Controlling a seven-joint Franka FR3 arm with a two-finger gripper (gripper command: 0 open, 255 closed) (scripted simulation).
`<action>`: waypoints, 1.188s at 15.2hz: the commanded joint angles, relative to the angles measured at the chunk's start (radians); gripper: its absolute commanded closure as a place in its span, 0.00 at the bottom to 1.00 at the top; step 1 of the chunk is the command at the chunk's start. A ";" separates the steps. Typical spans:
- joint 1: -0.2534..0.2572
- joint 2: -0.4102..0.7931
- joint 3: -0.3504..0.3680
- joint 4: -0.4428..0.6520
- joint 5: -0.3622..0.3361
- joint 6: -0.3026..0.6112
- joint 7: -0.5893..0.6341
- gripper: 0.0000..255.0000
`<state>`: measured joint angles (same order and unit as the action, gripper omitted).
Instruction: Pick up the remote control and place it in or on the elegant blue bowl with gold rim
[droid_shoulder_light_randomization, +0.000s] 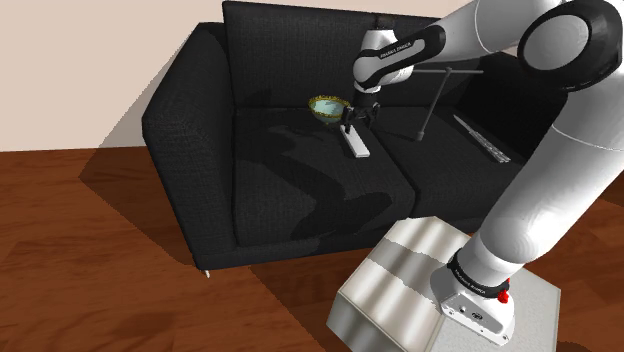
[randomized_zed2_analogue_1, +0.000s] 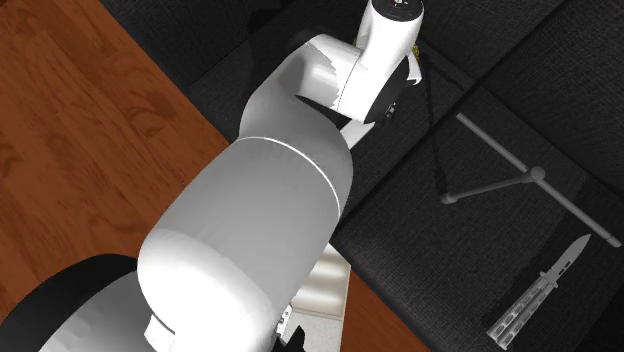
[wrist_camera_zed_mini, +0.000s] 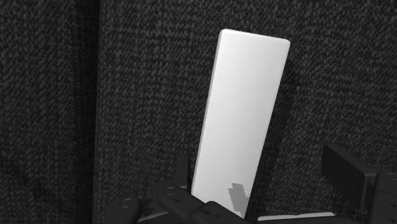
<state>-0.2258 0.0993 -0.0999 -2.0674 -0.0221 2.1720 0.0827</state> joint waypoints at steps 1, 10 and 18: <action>-0.011 0.077 -0.010 0.060 0.007 0.026 0.014 0.00; -0.015 0.137 -0.010 0.029 0.014 0.118 0.010 0.00; -0.015 0.137 -0.010 0.029 0.014 0.118 0.010 1.00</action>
<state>-0.2411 0.2357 -0.1103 -2.0382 -0.0078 2.2902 0.0931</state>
